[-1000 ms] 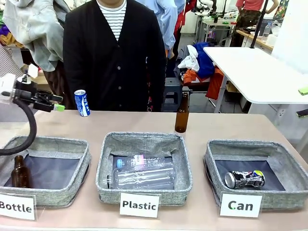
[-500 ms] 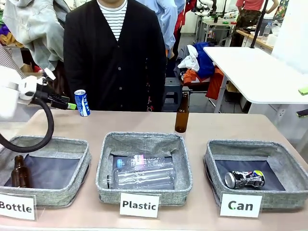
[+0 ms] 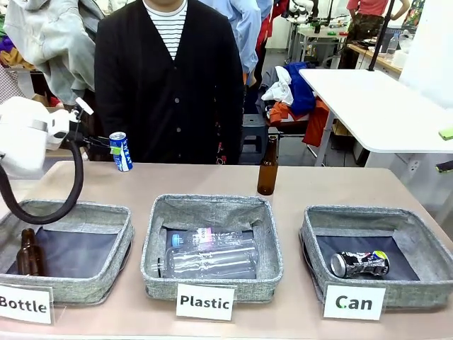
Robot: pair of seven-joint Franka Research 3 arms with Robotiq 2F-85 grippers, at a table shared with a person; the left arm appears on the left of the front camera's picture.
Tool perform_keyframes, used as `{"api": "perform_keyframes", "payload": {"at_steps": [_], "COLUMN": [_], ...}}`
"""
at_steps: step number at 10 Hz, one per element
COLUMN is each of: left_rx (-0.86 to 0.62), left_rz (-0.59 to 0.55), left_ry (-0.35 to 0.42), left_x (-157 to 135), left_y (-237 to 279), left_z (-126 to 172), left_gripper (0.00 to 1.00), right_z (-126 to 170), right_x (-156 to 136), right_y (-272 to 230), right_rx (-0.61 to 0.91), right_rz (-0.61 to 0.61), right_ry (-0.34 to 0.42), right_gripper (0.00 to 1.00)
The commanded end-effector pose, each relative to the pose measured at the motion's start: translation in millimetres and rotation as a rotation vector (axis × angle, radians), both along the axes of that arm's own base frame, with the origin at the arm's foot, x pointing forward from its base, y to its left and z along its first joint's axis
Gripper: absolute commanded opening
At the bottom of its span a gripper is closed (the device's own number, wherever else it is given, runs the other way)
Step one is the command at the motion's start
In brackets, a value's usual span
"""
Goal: Sort the can waste into the basket.
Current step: Pick up the can waste from the table and place it in the right Fabric basket.
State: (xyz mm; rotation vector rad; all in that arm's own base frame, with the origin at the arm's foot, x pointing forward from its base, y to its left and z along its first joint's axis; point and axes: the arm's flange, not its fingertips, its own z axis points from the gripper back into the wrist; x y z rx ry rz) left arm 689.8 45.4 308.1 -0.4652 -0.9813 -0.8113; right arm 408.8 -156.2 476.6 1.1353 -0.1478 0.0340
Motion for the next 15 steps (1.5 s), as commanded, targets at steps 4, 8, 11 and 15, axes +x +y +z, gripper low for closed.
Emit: {"api": "perform_keyframes", "payload": {"at_steps": [4,8,11,15], "left_rx": [-0.044,-0.035,-0.035,-0.106], "left_rz": [-0.001,0.014,0.012,-0.098], "left_ry": [-0.031,-0.052,-0.046,-0.025], "left_x": [23.0,24.1,21.4,-27.2], "left_y": [-18.1,-17.5,-17.4,-5.9], "left_z": [-9.1,-9.7,-8.8,27.2], "left_gripper": [1.0,0.06,0.0,0.0], "right_z": [2.8,2.8,2.8,2.8], "right_x": [-1.9,-1.9,-1.9,-1.9], "right_y": [-2.3,-2.3,-2.3,-2.3], "right_rx": [-0.006,-0.006,-0.006,-0.006], "right_rz": [0.016,0.016,0.016,0.016], "right_ry": [-0.012,-0.012,-0.012,-0.012], "right_gripper": [1.0,1.0,1.0,1.0]}}
